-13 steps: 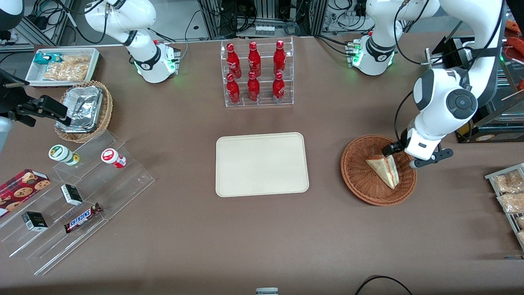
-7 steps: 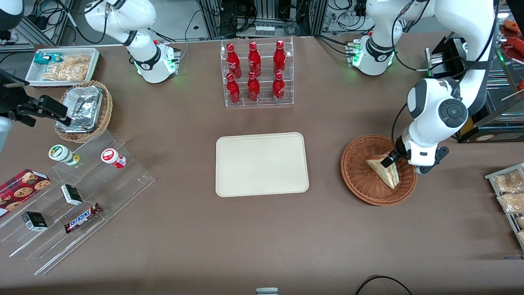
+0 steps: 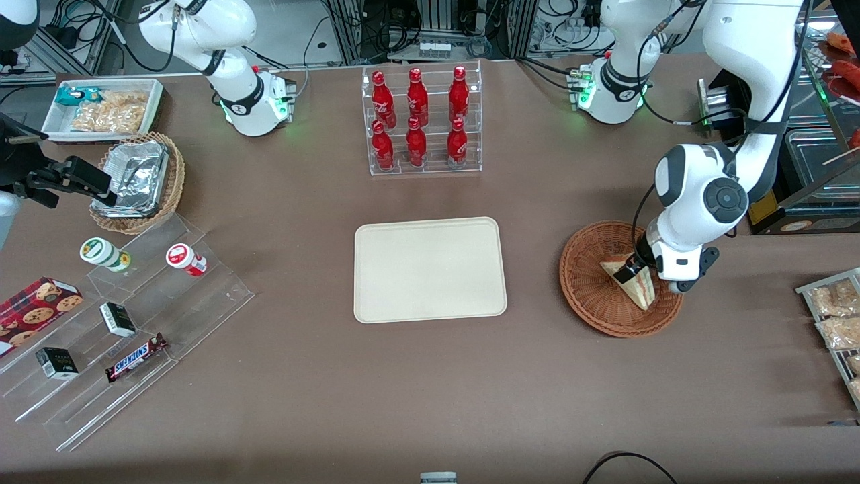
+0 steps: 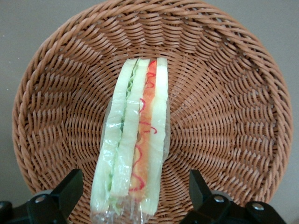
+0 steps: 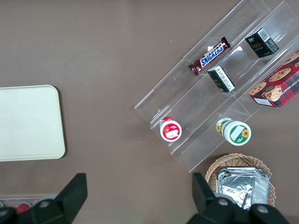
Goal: Place sandwich from basket to tray
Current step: 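Lower the open left gripper around the wrapped sandwich and close it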
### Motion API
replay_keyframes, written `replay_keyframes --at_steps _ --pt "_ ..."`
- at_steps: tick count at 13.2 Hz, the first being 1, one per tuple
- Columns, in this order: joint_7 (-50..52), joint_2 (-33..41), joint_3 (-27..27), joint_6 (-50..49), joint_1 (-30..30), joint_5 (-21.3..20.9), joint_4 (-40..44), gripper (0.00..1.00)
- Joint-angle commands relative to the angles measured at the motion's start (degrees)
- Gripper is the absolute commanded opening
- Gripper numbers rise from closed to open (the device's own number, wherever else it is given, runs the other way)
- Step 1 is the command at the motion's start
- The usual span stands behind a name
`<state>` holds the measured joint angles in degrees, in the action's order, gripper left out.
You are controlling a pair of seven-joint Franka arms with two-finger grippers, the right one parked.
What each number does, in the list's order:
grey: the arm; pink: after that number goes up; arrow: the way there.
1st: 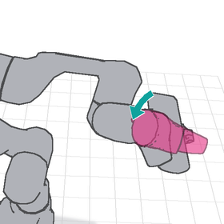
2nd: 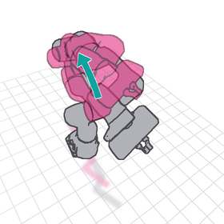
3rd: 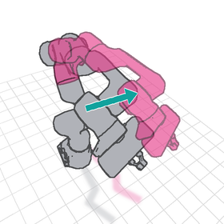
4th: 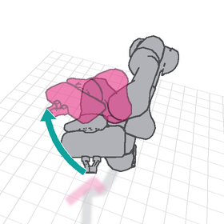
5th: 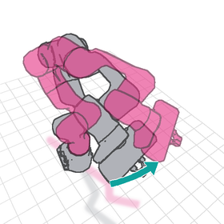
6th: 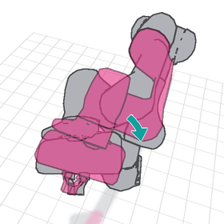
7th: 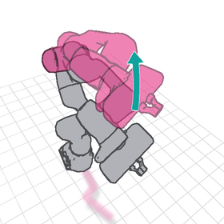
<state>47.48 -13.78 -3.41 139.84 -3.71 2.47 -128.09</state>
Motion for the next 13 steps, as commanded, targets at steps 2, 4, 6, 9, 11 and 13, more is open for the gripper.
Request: replay_keyframes --at_steps 2,4,6,9,11,13 --pt "-0.5 -0.6 0.0 0.5 -0.2 0.0 0.5 0.79" --pt "-0.6 -0.5 0.0 0.5 -0.2 -0.4 0.5 0.21" --pt "-2.7 -0.2 0.0 0.3 -0.2 -3.3 0.5 0.04" --pt "-6.5 1.8 -0.1 -2.5 -0.2 -3.5 1.4 0.04" --pt "-10.5 2.1 -2.0 -12.0 -0.2 -3.5 6.2 0.03" --pt "-14.2 1.7 -4.4 -21.8 -0.2 -3.5 11.5 0.00"
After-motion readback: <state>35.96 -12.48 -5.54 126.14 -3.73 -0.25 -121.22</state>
